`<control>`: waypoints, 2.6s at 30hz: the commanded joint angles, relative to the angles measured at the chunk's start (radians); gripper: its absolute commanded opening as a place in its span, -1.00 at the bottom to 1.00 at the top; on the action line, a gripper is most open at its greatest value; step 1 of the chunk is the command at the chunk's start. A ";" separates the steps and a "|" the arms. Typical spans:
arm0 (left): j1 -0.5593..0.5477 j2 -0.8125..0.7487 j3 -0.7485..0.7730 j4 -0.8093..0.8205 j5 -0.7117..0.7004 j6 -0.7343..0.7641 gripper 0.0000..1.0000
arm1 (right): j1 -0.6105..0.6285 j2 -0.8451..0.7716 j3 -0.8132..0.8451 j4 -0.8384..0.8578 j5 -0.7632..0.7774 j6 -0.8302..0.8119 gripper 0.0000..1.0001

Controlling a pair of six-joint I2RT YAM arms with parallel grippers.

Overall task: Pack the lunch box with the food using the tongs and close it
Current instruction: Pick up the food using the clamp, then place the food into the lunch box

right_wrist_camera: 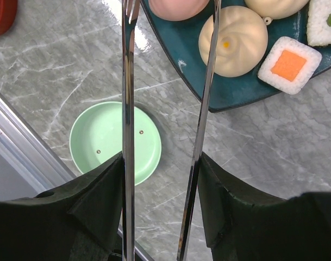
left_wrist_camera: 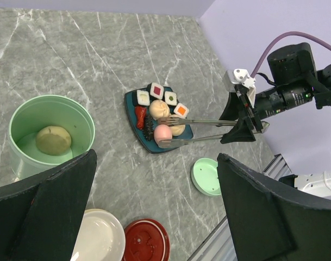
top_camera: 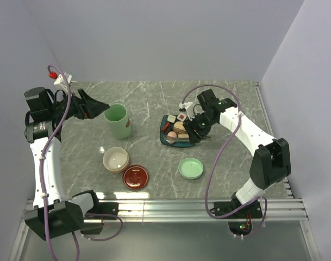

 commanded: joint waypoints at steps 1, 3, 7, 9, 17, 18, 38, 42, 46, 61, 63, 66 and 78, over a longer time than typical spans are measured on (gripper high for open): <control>0.004 -0.010 0.008 0.009 0.023 0.015 0.98 | 0.008 -0.017 0.001 -0.004 -0.011 -0.017 0.18; 0.004 -0.010 0.005 0.015 0.023 0.014 0.98 | 0.008 -0.031 -0.016 0.000 -0.002 -0.016 0.18; 0.004 -0.007 0.001 0.029 0.027 -0.002 0.97 | 0.004 -0.053 -0.062 0.012 0.008 -0.014 0.17; 0.004 -0.005 -0.001 0.037 0.027 -0.006 0.97 | 0.001 -0.054 -0.069 0.015 0.005 -0.009 0.16; 0.005 -0.002 0.010 0.032 0.026 -0.008 0.97 | -0.015 -0.027 -0.052 0.014 -0.029 0.004 0.09; 0.004 -0.002 0.010 0.027 0.026 -0.006 0.97 | -0.016 -0.025 -0.049 0.011 -0.031 0.006 0.07; 0.005 -0.001 0.010 0.026 0.034 -0.002 0.97 | -0.101 -0.126 0.075 -0.103 -0.155 0.027 -0.10; 0.004 0.012 0.017 0.052 0.072 -0.060 0.99 | -0.085 -0.090 0.222 -0.104 -0.206 0.061 -0.10; 0.004 0.042 0.040 0.047 0.090 -0.083 0.99 | -0.030 -0.024 0.361 -0.066 -0.227 0.124 -0.10; 0.071 0.053 0.034 0.096 0.144 -0.152 0.99 | 0.238 0.295 0.778 0.078 -0.118 0.222 -0.10; 0.079 0.053 0.028 0.098 0.161 -0.154 0.99 | 0.254 0.328 0.803 0.095 -0.117 0.227 -0.09; 0.088 0.052 0.025 0.090 0.169 -0.143 0.99 | 0.281 0.367 0.827 0.112 -0.108 0.239 -0.06; 0.099 0.027 0.036 0.037 0.170 -0.078 0.99 | 0.327 0.426 0.927 0.103 -0.042 0.261 0.41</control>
